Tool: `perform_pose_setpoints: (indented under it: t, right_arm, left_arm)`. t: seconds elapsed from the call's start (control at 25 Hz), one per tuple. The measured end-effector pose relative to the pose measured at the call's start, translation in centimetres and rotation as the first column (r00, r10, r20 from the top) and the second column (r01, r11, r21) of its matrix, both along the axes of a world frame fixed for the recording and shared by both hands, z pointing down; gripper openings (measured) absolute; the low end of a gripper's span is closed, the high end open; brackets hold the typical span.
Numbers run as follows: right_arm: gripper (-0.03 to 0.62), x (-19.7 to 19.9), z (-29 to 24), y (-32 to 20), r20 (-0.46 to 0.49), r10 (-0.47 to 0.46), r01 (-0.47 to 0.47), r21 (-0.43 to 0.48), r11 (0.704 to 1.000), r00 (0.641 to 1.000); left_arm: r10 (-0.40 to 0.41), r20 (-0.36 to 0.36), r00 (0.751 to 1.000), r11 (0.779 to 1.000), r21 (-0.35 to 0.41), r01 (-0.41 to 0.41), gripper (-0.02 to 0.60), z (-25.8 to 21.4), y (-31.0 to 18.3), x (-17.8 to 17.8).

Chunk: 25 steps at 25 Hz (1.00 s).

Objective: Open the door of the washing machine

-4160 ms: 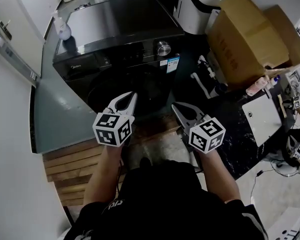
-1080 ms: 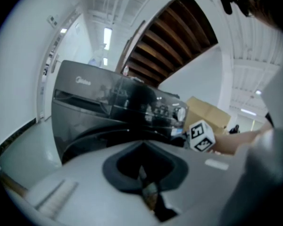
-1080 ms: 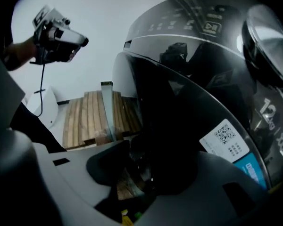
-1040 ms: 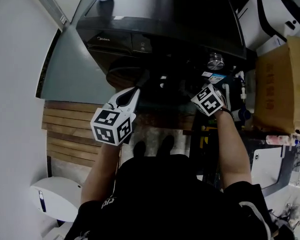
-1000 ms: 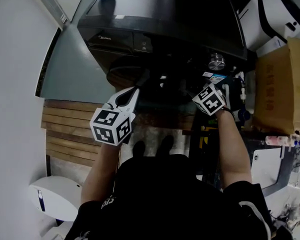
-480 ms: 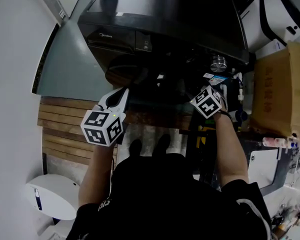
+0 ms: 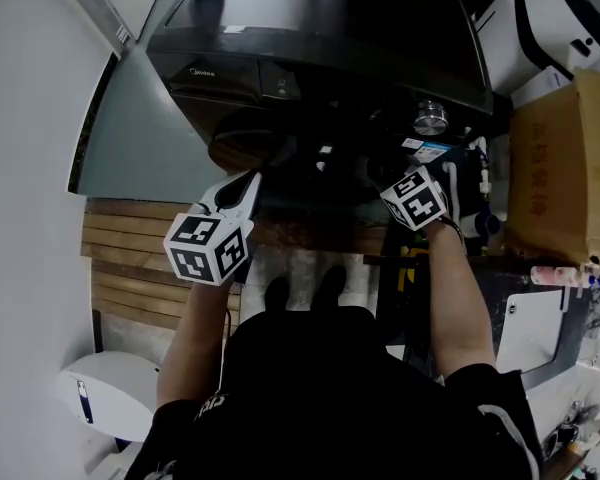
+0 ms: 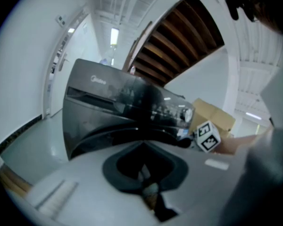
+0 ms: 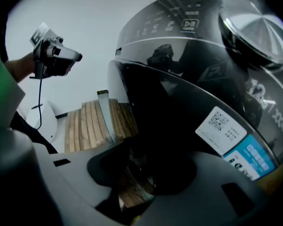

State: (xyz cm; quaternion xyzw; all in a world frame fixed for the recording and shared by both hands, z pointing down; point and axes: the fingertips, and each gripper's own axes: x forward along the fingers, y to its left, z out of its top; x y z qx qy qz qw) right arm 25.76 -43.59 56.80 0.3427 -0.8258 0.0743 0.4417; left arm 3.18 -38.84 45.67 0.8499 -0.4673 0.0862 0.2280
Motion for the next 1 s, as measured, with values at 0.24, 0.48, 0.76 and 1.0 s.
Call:
perform_pose_setpoints:
  t: [0.24,0.48,0.76,1.0]
  right_arm:
    - [0.129,-2.1,-0.2,8.5,0.275,-0.008,0.029,-0.071,0.997,0.961]
    - [0.12,-2.7,-0.2,9.9,0.226,0.115,-0.118,0.002,0.993,0.967]
    - [0.121,-4.0,0.2,12.5,0.182,0.177,-0.184,0.02,0.983,0.967]
    - [0.121,-5.2,0.2,14.5,0.17,0.23,-0.238,0.03,0.971,0.958]
  left_arm:
    - [0.029,-0.015,0.999,1.0,0.009,-0.029,0.009,-0.1,0.1,0.2]
    - [0.115,-0.02,0.993,0.993,0.022,-0.114,0.009,-0.2,2.2,1.2]
    - [0.191,-0.017,0.981,0.981,0.012,-0.191,0.009,0.5,4.4,0.8]
    - [0.232,-0.02,0.972,0.973,0.015,-0.232,0.011,0.5,5.1,0.1]
